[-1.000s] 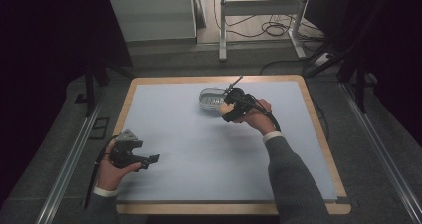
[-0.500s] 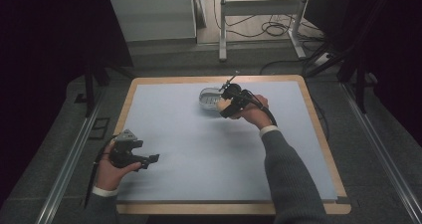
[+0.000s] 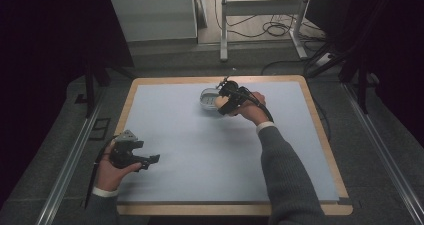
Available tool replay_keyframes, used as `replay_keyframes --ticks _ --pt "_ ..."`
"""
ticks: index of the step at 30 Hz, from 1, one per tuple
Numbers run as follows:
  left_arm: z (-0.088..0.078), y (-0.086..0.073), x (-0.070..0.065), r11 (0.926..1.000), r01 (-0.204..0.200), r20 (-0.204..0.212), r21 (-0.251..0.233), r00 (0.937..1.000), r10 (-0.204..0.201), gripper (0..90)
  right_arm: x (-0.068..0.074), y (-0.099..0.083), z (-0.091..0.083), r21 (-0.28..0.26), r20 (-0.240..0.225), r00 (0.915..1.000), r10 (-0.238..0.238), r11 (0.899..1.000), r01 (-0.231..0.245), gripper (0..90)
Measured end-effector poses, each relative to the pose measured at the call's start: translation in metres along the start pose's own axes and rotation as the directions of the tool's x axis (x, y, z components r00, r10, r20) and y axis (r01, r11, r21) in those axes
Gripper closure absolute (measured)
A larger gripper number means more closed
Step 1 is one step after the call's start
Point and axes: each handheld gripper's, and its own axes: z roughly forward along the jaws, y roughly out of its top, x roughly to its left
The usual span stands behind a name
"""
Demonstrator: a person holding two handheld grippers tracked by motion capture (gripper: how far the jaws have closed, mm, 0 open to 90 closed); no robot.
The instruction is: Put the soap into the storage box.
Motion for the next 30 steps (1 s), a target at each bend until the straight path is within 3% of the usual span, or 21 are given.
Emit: replay_keyframes --ticks 30 --pt "0.002 0.0 -0.001 1.0 -0.005 0.011 0.0 0.9999 0.005 7.5 -0.011 0.032 0.017 0.008 -0.002 0.9995 -0.031 0.999 0.031 32.7"
